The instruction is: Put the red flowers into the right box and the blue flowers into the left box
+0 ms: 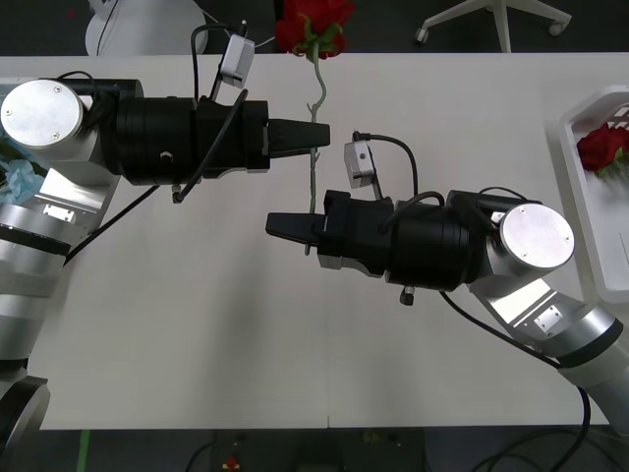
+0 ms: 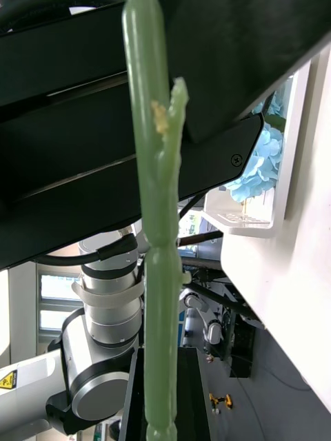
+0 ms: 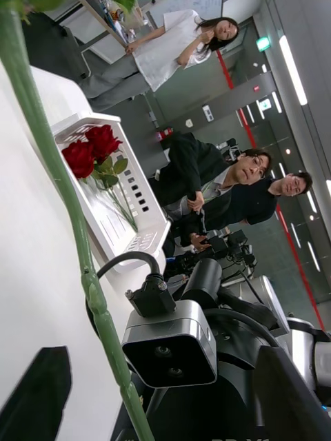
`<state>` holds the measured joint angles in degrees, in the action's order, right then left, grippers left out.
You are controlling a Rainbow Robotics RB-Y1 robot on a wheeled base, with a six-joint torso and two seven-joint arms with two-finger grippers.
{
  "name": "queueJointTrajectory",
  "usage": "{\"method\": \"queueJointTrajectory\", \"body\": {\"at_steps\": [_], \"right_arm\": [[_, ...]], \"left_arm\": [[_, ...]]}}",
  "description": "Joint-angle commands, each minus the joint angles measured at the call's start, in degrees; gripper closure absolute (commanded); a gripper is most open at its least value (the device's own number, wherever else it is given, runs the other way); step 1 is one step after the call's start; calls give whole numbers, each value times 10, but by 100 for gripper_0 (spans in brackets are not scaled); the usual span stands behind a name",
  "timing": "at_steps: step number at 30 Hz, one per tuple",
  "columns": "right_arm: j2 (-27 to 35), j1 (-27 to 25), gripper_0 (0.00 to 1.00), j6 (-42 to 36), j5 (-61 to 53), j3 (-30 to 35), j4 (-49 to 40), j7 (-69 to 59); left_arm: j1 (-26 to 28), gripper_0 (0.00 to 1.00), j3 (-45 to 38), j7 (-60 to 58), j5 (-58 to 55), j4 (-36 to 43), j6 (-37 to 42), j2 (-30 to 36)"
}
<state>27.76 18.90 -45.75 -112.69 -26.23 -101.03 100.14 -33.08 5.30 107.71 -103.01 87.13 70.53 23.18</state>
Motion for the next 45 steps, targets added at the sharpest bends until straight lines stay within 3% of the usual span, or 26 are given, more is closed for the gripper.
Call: {"method": "queueJointTrajectory", "body": {"at_steps": [1, 14, 18, 24, 29, 36, 45], "right_arm": [[-19, 21, 100, 5, 4, -3, -22, -21], [-3, 25, 100, 6, 37, 11, -22, -29], [20, 27, 100, -7, 100, 39, -22, -74], [70, 33, 100, -57, 199, 92, -22, -126], [120, 35, 100, -114, 287, 150, -22, -144], [215, 35, 100, -214, 412, 252, -7, -137], [317, 35, 100, -232, 506, 305, 87, -120]], "left_arm": [[-2, 0, 7, 36, -9, 22, -5, 17], [17, 0, 4, 35, -12, 23, -10, 6], [22, 0, -6, 29, -13, 59, -49, 27], [38, 0, -46, 43, -5, 59, -40, 78], [65, 0, -113, 108, 46, 59, 20, 123], [68, 0, -209, 260, 95, 30, 179, 168], [37, 0, -196, 473, 62, -36, 262, 264]]}}
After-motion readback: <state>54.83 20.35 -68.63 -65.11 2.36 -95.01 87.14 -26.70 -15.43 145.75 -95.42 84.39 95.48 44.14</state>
